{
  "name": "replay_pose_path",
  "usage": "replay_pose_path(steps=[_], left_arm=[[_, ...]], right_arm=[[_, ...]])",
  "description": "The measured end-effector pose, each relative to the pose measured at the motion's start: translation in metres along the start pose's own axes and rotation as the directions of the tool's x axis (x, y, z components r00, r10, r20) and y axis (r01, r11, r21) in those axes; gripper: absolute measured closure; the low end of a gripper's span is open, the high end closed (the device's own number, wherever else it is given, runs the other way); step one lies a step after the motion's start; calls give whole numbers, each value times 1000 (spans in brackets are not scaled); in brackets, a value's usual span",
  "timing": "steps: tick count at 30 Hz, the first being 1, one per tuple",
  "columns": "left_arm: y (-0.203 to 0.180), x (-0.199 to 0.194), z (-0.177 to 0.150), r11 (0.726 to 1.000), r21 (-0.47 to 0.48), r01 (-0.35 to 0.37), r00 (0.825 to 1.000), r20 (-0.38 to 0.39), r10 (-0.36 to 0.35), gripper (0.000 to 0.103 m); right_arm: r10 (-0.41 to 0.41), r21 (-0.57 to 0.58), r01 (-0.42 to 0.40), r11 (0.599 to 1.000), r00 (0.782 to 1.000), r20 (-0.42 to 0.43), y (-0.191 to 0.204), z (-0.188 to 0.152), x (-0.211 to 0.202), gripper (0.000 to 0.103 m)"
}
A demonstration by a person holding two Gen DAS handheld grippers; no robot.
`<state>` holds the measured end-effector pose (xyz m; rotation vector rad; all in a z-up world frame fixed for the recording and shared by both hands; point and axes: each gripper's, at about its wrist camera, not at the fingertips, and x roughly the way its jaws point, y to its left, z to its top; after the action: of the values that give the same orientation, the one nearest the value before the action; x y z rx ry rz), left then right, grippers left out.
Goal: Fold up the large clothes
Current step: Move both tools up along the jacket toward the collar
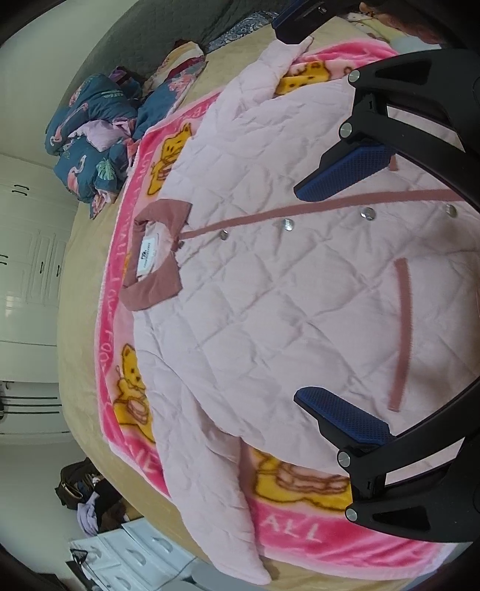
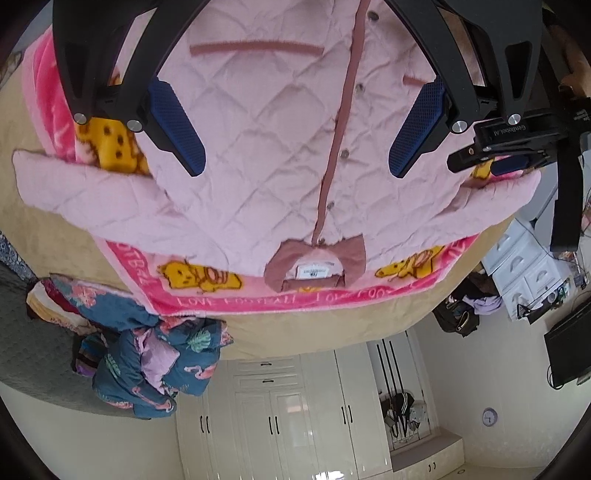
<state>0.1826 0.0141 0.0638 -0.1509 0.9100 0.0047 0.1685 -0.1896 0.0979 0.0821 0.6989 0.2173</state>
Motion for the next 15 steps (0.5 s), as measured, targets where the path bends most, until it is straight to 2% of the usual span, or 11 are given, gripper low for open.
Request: replay_pose_path(steps=[6,15], left_arm=[[-11,10,24,1000,10,-7,1000,15,7,9],[-35,29,54,999,26,21,1000,21,-21,9]], right_arm=[[-18,21,17,1000,1000,13,-13,23,12,4],[-65,67,64,996,998,8,-46,43,30,4]])
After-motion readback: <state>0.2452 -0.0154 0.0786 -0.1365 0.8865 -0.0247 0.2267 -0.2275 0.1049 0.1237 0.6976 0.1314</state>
